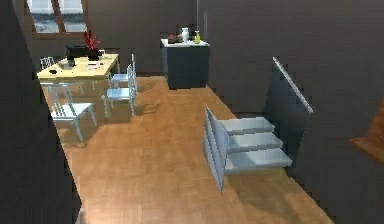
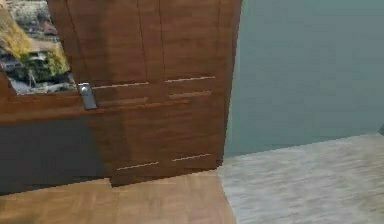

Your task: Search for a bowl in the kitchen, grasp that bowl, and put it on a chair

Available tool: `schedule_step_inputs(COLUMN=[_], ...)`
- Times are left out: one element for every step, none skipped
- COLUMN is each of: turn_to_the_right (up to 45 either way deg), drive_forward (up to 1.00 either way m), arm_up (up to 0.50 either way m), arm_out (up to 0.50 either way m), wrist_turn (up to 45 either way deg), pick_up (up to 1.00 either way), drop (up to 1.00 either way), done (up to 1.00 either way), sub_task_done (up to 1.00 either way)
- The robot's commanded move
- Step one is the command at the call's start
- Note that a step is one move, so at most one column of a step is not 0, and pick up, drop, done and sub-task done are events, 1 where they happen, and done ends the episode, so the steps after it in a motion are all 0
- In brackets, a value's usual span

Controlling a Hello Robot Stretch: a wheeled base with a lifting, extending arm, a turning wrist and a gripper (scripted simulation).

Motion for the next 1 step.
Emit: schedule_step_inputs(turn_to_the_right=[-12.0], drive_forward=[0.0], arm_up=[0.0], arm_out=[0.0], wrist_turn=[0.0], pick_up=[0.0], drop=[0.0], done=[0.0], sub_task_done=[0.0])
